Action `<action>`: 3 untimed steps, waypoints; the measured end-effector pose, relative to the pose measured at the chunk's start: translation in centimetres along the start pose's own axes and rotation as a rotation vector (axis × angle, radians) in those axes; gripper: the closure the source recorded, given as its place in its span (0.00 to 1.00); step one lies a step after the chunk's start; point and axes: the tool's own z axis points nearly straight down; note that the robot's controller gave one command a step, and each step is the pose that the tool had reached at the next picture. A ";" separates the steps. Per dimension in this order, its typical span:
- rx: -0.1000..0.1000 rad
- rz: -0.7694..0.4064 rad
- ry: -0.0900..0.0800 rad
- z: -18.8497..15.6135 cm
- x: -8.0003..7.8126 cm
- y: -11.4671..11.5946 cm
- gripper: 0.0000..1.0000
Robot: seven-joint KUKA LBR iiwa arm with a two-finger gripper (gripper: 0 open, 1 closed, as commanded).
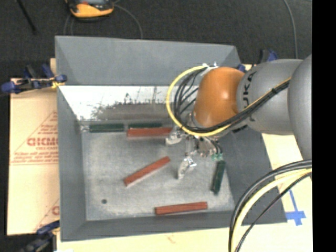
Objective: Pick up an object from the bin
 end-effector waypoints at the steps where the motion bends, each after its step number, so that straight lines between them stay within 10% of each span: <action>1: 0.000 0.000 0.000 0.0 0.0 0.0 0.00; 2: -0.001 -0.097 0.007 -2.3 0.3 0.9 0.00; 3: 0.009 0.028 0.003 0.6 -0.5 7.7 1.00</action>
Offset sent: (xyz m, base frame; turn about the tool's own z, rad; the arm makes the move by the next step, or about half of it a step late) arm -0.0082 0.0259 0.0754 -0.2729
